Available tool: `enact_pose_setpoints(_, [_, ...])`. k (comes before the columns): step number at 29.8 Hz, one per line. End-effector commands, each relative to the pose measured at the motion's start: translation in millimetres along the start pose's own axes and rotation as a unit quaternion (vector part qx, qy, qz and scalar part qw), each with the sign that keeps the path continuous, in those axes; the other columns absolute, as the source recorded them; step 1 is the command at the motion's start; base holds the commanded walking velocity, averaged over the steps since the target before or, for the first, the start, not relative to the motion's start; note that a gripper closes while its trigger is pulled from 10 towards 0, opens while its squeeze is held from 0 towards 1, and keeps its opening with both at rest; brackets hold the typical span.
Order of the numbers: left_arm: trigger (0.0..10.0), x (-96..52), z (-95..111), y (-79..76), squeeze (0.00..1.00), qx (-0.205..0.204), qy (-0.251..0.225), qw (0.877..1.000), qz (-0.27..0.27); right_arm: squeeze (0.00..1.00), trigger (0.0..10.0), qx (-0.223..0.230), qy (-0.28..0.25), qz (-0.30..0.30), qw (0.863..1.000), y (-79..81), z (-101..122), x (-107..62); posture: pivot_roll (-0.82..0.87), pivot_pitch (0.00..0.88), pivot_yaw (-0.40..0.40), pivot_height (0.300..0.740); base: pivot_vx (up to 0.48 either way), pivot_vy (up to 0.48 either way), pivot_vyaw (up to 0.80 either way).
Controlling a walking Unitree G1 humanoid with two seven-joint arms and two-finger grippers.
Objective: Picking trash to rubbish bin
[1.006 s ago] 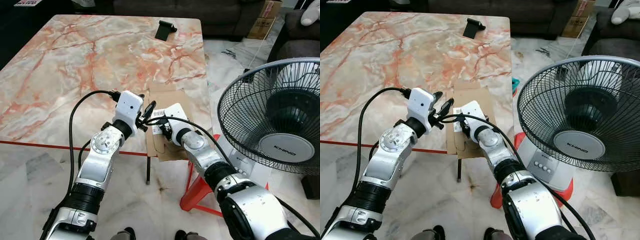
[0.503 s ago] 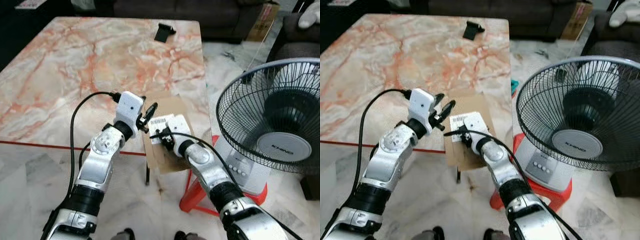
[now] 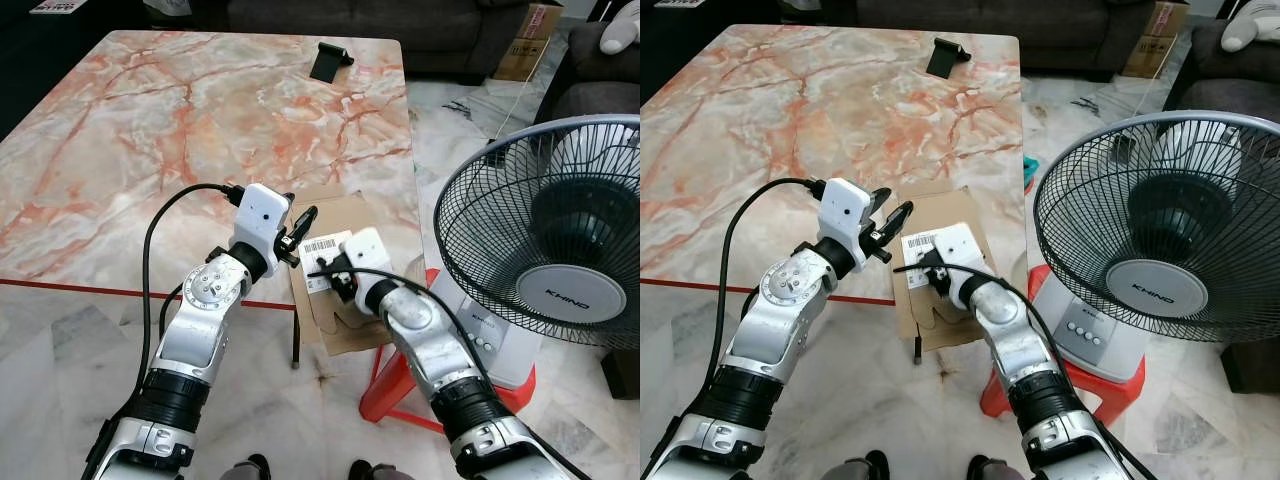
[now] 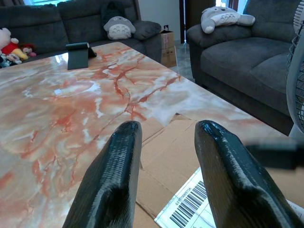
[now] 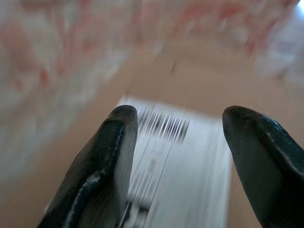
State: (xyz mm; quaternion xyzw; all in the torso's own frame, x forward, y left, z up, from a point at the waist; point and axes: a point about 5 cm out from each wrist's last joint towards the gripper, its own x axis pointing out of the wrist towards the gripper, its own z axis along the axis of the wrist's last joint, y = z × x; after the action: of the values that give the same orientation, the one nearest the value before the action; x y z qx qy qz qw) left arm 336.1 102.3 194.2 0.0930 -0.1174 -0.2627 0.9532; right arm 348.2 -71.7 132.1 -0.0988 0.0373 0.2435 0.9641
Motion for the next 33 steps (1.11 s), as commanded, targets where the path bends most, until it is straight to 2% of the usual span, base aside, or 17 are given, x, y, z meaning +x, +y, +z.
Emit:
enact_pose_setpoints(1, [10.0,0.7,5.5,2.0,0.0,-0.009,-0.009,1.0,-0.004,0.0,10.0,0.008,-0.043,0.001,0.999,-1.0,22.4,0.4,0.08,0.175,-0.008,0.74,0.0,0.0,0.0])
enact_pose_setpoints(5, [10.0,-0.9,5.5,2.1,0.0,-0.017,-0.012,1.0,-0.003,0.0,10.0,0.018,-0.079,0.008,0.997,1.7,35.5,-4.0,0.07,0.177,-0.007,0.74,0.0,0.0,0.0])
enact_pose_setpoints(8, [10.0,-1.0,5.7,2.7,0.0,-0.018,-0.015,1.0,0.002,0.0,10.0,0.02,-0.086,0.006,0.996,1.8,36.9,-4.7,0.07,0.177,-0.007,0.74,0.0,0.0,0.0])
enact_pose_setpoints(9, [10.0,-1.5,4.5,9.6,0.0,-0.016,-0.024,0.999,0.046,0.0,10.0,0.034,-0.106,-0.018,0.994,-1.7,37.5,-5.9,0.07,0.175,-0.004,0.74,0.0,0.0,0.0])
enact_pose_setpoints(12, [10.0,-5.2,-2.7,19.3,0.0,-0.023,-0.027,0.993,0.113,0.0,10.0,0.072,-0.121,-0.059,0.988,-7.2,32.0,-7.3,0.07,0.173,-0.005,0.74,0.0,0.0,0.0])
enact_pose_setpoints(16, [10.0,-11.6,-6.6,22.1,0.0,-0.03,-0.04,0.987,0.154,0.0,10.0,0.111,-0.133,-0.106,0.979,-9.6,26.9,-6.8,0.07,0.171,-0.004,0.74,0.0,0.0,0.0])
enact_pose_setpoints(19, [10.0,-18.1,-13.4,22.6,0.0,-0.018,-0.037,0.982,0.184,0.0,10.0,0.122,-0.154,-0.114,0.974,-4.4,26.9,-5.6,0.07,0.17,-0.003,0.74,0.0,0.0,0.0])
enact_pose_setpoints(27, [10.0,-22.3,-19.6,21.0,0.0,0.001,-0.037,0.979,0.199,0.0,10.0,0.112,-0.176,-0.125,0.97,-10.4,22.4,-8.6,0.08,0.169,-0.01,0.74,0.0,0.0,0.0])
enact_pose_setpoints(33, [10.0,-17.0,-20.7,17.0,0.0,0.008,-0.038,0.982,0.187,0.0,10.0,0.111,-0.192,-0.134,0.966,-14.8,22.7,-8.5,0.07,0.165,-0.011,0.74,0.0,0.0,0.0])
